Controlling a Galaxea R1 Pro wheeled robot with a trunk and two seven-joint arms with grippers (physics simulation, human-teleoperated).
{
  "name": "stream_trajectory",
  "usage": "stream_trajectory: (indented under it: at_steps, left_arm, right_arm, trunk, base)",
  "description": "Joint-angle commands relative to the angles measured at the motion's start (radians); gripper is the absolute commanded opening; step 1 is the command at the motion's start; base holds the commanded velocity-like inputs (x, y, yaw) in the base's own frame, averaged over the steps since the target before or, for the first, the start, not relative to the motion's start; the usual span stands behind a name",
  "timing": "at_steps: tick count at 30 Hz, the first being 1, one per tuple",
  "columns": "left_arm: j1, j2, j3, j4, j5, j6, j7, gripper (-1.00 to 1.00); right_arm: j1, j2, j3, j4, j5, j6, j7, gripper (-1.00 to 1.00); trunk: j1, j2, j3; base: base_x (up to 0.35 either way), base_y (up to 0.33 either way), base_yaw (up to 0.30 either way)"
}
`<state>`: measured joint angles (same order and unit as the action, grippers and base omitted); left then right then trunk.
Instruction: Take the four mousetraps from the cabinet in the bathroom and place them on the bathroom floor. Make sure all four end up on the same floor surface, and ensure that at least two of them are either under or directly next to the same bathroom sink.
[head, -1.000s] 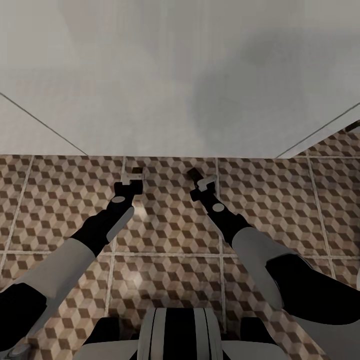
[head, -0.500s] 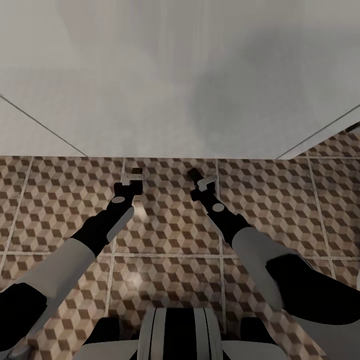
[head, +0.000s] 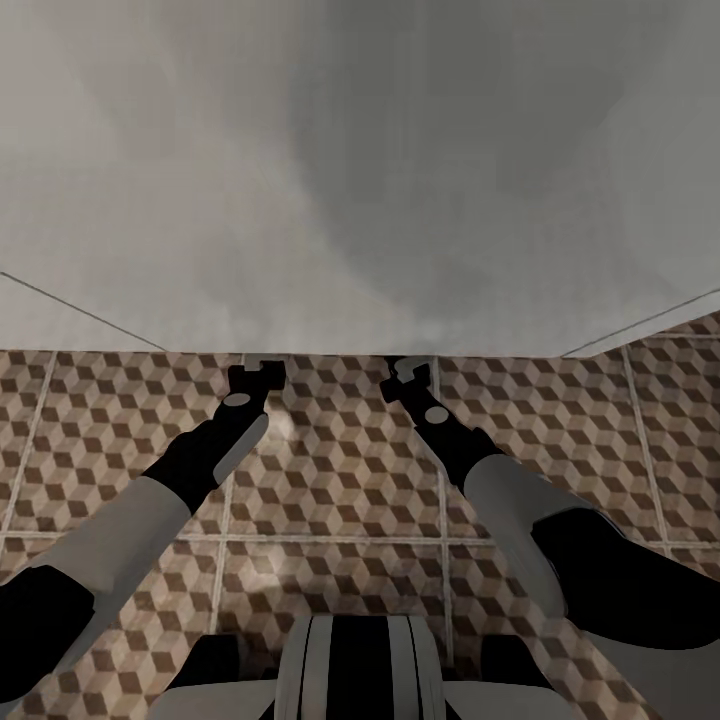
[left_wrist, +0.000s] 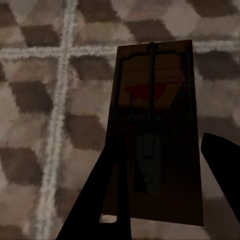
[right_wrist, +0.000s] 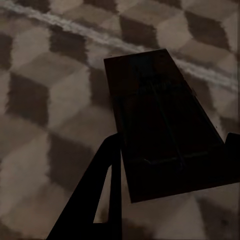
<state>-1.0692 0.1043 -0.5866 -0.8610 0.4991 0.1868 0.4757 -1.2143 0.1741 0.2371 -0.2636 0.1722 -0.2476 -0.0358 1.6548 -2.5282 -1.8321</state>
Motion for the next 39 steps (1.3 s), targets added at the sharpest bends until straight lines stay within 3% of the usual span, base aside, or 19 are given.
stream_trajectory:
  at_steps: [1,39]
  left_arm:
    - [-0.001,0.002,-0.006,0.002,0.006,0.004,0.009,-1.0]
    - [-0.001,-0.003,-0.007,0.038,0.006,0.003,0.009,-1.0]
  right_arm:
    - [-0.001,0.0,-0.001,0.001,0.009,-0.003,-0.004,-1.0]
    - [-0.001,0.0,-0.001,0.021,0.009,-0.039,-0.004,-1.0]
  trunk:
    - [0.0,0.0,-0.001]
    - [0.0,0.0,-0.001]
  base:
    - [0.081,0.0,0.0]
    - [0.004,0.0,0.0]
